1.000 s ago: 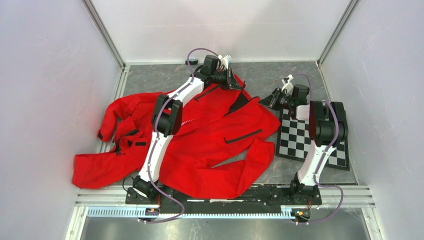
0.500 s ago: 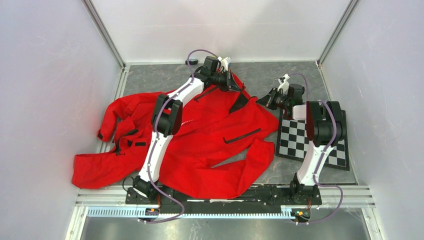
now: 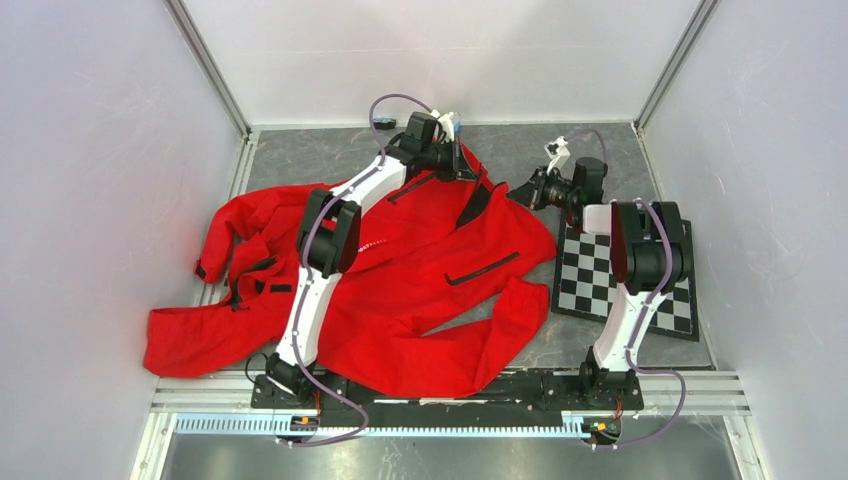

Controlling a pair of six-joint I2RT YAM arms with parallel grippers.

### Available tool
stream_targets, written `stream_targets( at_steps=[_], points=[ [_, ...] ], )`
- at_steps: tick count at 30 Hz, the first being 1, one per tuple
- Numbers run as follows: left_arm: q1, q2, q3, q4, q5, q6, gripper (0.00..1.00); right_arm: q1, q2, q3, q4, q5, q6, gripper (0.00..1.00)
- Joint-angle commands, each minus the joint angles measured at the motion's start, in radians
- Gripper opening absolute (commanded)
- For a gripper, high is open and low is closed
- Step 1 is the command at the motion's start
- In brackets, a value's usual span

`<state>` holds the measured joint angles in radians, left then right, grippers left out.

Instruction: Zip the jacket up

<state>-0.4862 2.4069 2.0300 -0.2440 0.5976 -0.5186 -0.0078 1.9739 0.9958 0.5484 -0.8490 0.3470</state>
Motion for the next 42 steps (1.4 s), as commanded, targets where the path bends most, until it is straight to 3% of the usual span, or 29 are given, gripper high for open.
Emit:
stream_targets(
  at_steps=[1, 10, 15, 21, 26, 35, 42],
  points=[
    [-0.018, -0.083, 0.001, 0.032, -0.078, 0.048, 0.02, 0.042, -0.046, 0.098, -0.083, -0.122, -0.147, 0.0],
    [-0.051, -0.117, -0.025, 0.03, -0.147, 0.132, 0.02, 0.068, -0.084, 0.082, -0.174, -0.086, -0.182, 0.02],
    [-0.06, -0.099, -0.022, 0.046, -0.123, 0.099, 0.02, 0.073, -0.028, 0.076, 0.021, -0.068, 0.098, 0.06],
    [-0.061, -0.084, -0.022, 0.065, -0.108, 0.063, 0.02, 0.084, 0.06, 0.004, 0.491, -0.086, 0.497, 0.12],
    [-0.061, -0.088, -0.029, 0.085, -0.089, 0.037, 0.02, 0.085, 0.148, -0.024, 0.743, -0.04, 0.735, 0.14],
    [-0.058, -0.086, -0.027, 0.085, -0.084, 0.033, 0.02, 0.087, 0.141, -0.062, 0.794, 0.008, 0.769, 0.25],
    [-0.04, -0.074, -0.016, 0.096, -0.066, -0.004, 0.02, 0.095, 0.161, -0.094, 0.953, 0.018, 0.867, 0.3]
  ],
)
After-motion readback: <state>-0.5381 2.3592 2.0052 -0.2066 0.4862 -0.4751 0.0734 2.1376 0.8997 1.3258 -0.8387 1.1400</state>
